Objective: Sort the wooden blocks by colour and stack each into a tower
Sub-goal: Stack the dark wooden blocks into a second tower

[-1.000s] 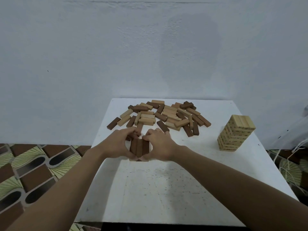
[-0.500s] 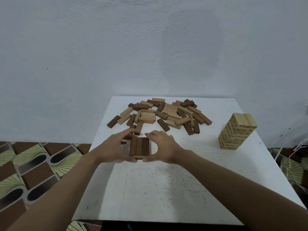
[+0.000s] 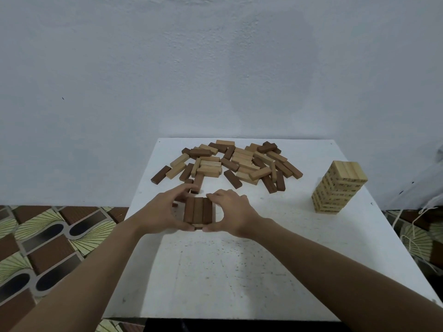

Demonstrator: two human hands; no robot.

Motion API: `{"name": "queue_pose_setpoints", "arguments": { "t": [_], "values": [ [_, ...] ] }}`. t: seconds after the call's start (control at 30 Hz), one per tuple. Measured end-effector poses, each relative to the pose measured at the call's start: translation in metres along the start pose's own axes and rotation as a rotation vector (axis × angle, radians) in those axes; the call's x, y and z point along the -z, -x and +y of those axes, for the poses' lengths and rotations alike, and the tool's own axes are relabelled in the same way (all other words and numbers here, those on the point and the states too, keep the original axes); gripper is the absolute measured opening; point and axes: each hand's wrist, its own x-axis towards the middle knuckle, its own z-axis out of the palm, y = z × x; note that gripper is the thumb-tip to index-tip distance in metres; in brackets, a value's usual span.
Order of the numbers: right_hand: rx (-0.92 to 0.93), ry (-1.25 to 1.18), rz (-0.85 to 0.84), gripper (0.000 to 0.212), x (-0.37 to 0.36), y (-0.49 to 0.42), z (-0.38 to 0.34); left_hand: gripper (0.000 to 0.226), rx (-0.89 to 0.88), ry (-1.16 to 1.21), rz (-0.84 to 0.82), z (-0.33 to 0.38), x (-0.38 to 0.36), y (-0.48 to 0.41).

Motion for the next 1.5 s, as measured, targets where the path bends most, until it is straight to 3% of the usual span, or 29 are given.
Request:
{"name": "queue_pose_setpoints", "arguments": {
  "t": [0.17, 0.27, 0.37, 0.47, 0.53, 0.6, 0.7, 0.87, 1.17, 1.27, 1.5],
  "values": [
    [-0.005, 0.008, -0.007, 0.097, 0.0, 0.001, -0.001, 0.094, 0.005, -0.007, -0.022, -0.001, 0.001, -0.001],
    [0.012, -0.106, 0.016, 0.105, 0.001, 0.003, 0.005, 0.09, 0.005, 0.011, -0.021, 0.006, 0.005, -0.004],
    [0.038, -0.324, 0.049, 0.093, 0.004, 0.008, 0.021, 0.055, 0.014, 0.093, 0.008, 0.017, 0.012, -0.011],
    [0.018, -0.402, 0.137, 0.072, 0.005, 0.014, 0.039, 0.018, 0.036, 0.075, 0.138, 0.021, 0.018, -0.021],
    [0.005, -0.376, 0.244, 0.055, 0.007, 0.013, 0.049, 0.02, 0.083, 0.0, 0.163, 0.021, 0.017, -0.027],
    [-0.005, -0.277, 0.309, 0.045, 0.008, 0.008, 0.055, 0.025, 0.128, -0.115, 0.072, 0.025, 0.013, -0.034],
    [0.005, -0.094, 0.274, 0.049, 0.009, 0.001, 0.059, 0.034, 0.146, -0.304, -0.025, 0.034, 0.003, -0.044],
    [0.05, 0.059, 0.218, 0.053, 0.005, 0.001, 0.063, 0.043, 0.14, -0.455, 0.066, 0.044, -0.011, -0.055],
    [0.024, -0.017, 0.19, 0.051, 0.015, 0.019, 0.073, 0.028, 0.017, -0.422, -0.08, 0.086, -0.043, -0.062],
    [0.016, -0.071, 0.199, 0.046, 0.015, 0.03, 0.08, 0.038, 0.022, -0.402, -0.107, 0.104, -0.056, -0.062],
    [0.029, -0.19, 0.256, 0.048, 0.007, 0.066, 0.088, 0.029, -0.081, -0.42, -0.066, 0.109, -0.088, -0.052]
  ]
}}
